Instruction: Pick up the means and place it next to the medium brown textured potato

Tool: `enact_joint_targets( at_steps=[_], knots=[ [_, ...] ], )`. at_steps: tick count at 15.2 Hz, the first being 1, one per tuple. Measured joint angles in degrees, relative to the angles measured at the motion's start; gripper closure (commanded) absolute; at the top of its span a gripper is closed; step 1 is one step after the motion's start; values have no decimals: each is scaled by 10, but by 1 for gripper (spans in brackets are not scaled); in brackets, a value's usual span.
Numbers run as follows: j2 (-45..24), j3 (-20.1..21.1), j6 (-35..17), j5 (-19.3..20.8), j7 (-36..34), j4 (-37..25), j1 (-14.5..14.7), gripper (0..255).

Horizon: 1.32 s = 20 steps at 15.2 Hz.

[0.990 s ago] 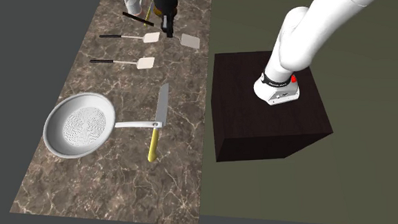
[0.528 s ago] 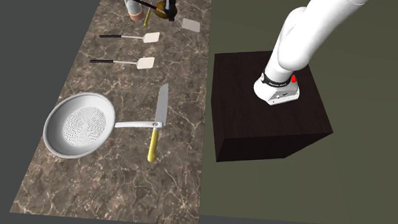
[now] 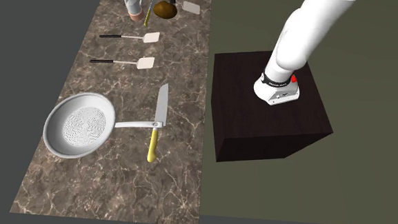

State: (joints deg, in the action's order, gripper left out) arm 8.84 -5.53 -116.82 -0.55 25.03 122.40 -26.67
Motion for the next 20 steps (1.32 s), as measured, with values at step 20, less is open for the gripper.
enact_joint_targets(
  at_steps=[20],
  knots=[
    [-310,-99,97,-80,246,-391,-138,255]
  ],
)
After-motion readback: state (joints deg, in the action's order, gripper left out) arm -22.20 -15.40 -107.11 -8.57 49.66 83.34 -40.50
